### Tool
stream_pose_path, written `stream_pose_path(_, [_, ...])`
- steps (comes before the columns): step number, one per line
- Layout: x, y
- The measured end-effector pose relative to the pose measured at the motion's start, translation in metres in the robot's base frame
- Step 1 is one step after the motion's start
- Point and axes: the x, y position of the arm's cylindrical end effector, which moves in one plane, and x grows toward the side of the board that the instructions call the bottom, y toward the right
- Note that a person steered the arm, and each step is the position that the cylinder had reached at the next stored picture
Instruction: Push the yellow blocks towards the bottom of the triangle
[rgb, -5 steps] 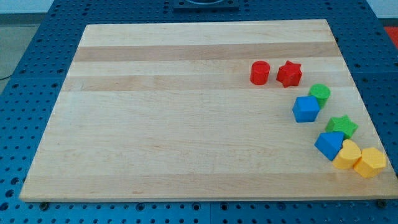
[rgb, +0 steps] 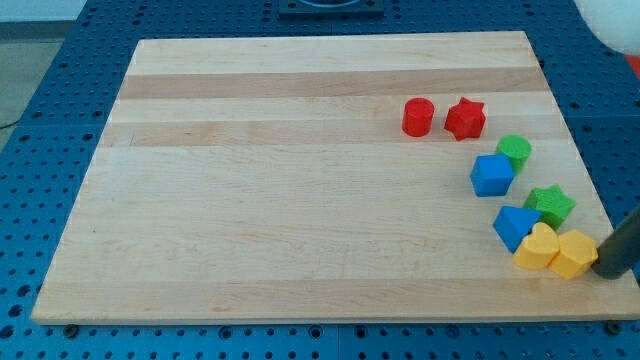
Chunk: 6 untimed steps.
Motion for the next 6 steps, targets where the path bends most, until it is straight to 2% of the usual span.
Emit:
stream_pose_path(2, [-0.018,-0.012])
stream_pose_path(6, [0.000,-0.029])
